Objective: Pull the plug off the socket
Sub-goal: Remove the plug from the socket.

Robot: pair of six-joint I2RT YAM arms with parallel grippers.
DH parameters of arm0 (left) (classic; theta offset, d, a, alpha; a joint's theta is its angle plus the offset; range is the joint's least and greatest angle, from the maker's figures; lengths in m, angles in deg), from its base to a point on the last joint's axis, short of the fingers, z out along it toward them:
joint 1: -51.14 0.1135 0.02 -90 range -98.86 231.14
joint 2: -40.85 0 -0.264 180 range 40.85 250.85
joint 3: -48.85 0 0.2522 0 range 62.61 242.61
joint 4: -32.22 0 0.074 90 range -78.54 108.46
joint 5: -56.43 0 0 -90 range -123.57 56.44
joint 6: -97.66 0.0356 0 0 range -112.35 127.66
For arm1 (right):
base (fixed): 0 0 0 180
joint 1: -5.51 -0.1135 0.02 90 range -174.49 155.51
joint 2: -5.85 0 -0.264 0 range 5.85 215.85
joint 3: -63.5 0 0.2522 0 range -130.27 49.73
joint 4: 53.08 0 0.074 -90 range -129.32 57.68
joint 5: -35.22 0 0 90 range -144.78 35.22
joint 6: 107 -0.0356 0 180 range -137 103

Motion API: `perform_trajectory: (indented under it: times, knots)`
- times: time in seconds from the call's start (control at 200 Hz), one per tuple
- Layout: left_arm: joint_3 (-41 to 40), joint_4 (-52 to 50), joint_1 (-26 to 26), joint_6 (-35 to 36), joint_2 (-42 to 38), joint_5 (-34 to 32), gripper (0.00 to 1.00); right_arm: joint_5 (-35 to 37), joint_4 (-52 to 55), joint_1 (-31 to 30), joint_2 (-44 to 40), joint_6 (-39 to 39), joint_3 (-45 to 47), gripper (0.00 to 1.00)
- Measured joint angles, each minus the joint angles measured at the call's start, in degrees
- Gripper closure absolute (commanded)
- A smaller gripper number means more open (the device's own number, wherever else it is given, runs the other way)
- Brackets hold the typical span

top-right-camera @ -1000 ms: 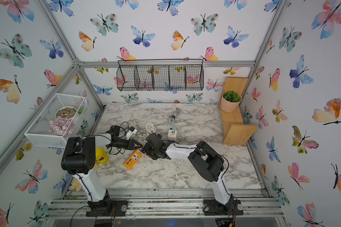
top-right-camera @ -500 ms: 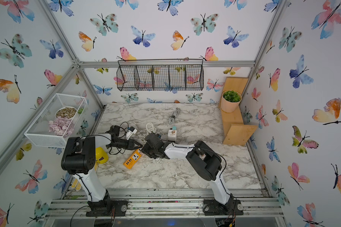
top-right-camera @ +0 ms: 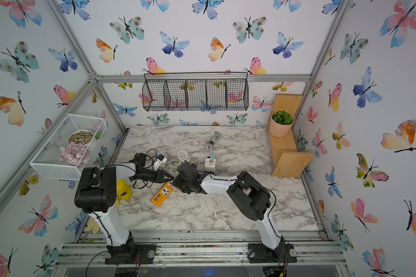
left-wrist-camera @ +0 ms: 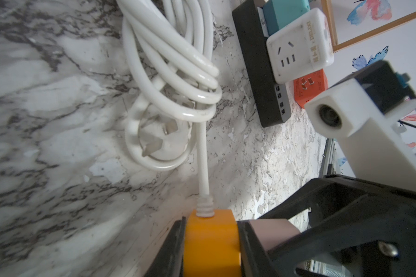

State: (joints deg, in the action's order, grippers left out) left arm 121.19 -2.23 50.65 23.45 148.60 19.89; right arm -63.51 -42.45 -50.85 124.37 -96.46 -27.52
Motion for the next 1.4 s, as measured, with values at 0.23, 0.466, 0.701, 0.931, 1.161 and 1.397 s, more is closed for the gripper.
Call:
perform_trajectory:
  times: [0.23,0.466,0.701,0.931,1.161,1.397]
  knots:
    - [-0.3,0.4,0.0,-0.5,-0.3,-0.4,1.0,0.2,0.3,0.0,-0.1,0.0,0.0,0.99]
    - [-1.1,1.1,-0.4,-1.0,-1.1,-1.3,1.0,1.0,1.3,0.0,-1.0,0.4,0.4,0.99]
    - [-2.3,1.7,-2.4,-1.5,-2.8,-3.4,1.0,1.5,2.5,-0.2,-2.6,1.1,1.9,0.99]
    - [-2.6,1.8,-3.0,-1.8,-3.2,-3.8,1.0,1.5,2.7,-0.2,-3.0,1.1,2.4,0.99]
    - [-2.6,1.8,-3.0,-1.9,-3.2,-3.8,1.0,1.5,2.5,-0.2,-3.1,1.0,2.6,0.99]
    - [-2.5,1.1,-3.6,-2.4,-2.6,-2.6,1.0,2.9,2.0,-0.3,-5.6,1.1,5.5,0.99]
